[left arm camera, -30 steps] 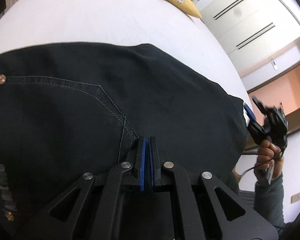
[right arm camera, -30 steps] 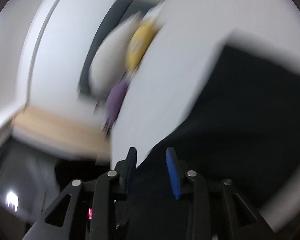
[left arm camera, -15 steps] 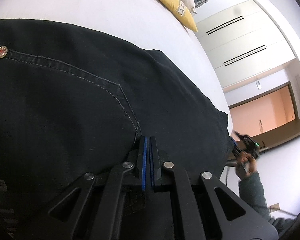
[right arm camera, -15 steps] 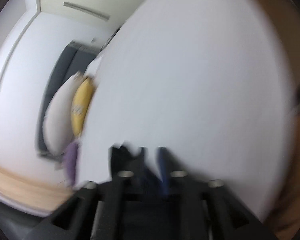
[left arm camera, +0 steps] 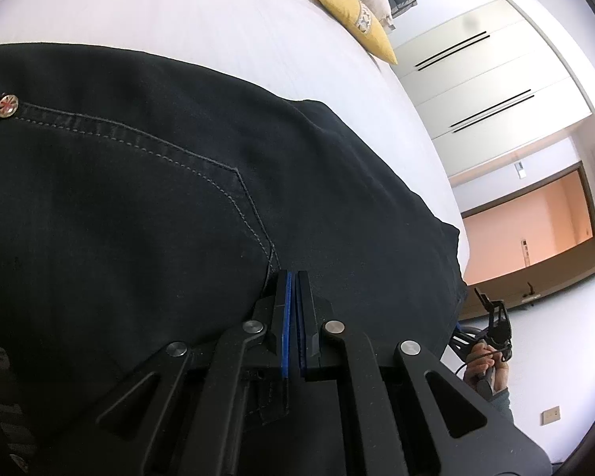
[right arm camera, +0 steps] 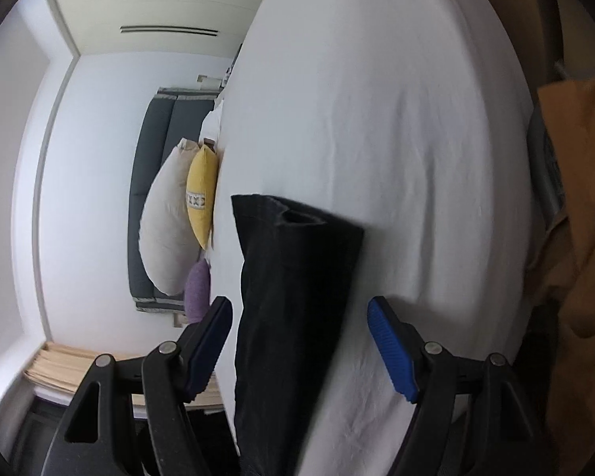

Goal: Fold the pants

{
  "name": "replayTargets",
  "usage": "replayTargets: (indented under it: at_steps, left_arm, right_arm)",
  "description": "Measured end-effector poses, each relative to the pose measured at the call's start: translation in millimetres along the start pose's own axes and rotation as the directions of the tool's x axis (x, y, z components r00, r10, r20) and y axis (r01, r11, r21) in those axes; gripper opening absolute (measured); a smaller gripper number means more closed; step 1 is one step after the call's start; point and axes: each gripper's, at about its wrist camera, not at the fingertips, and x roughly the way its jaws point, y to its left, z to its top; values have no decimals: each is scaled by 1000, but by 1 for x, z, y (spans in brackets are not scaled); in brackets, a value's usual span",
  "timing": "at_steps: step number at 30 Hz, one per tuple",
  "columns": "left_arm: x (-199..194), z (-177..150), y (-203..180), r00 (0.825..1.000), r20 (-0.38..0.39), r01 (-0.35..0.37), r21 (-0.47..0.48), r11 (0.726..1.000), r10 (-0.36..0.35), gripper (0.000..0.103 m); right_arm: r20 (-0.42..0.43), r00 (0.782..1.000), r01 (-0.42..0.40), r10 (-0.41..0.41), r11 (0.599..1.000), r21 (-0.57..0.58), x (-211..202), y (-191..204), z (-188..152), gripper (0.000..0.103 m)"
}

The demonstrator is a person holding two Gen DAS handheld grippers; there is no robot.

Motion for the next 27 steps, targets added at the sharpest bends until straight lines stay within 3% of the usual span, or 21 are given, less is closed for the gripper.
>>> replayTargets:
  at_steps: [3, 5, 11, 15, 17, 20, 27]
  left_arm:
    - [-1, 0, 0, 1000, 0, -1, -1, 1000, 1, 3]
    - [1, 0, 0, 1000, 2, -2, -1, 1000, 2, 3]
    - [1, 0, 0, 1000, 2, -4, 0, 1000, 4, 3]
    - [1, 1, 0, 1000, -1, -8, -5, 1000, 8, 3]
    - [0, 1, 0, 1000, -2, -13, -6, 1000, 13, 3]
    - [-1, 1, -1, 1000, -5, -23, -12, 1000, 23, 3]
    - [0, 3, -6, 999, -16, -49, -3, 999, 48, 3]
  right_arm:
    - [-5, 999, -45, 45, 999, -25, -24, -2, -2, 72]
    - [-22, 996, -83, 82, 996, -29, -22, 4, -2, 65]
    - [-58, 986, -153, 154, 988, 9, -11, 0, 5, 62]
    - [-63, 989, -132, 132, 991, 0, 5, 3, 14, 48]
    - [-69, 991, -119, 118, 993, -8, 6, 4, 15, 31]
    - [-63, 993, -104, 104, 995, 9, 12, 1, 17, 18]
    - [-29, 999, -24, 22, 997, -68, 10, 9, 8, 9]
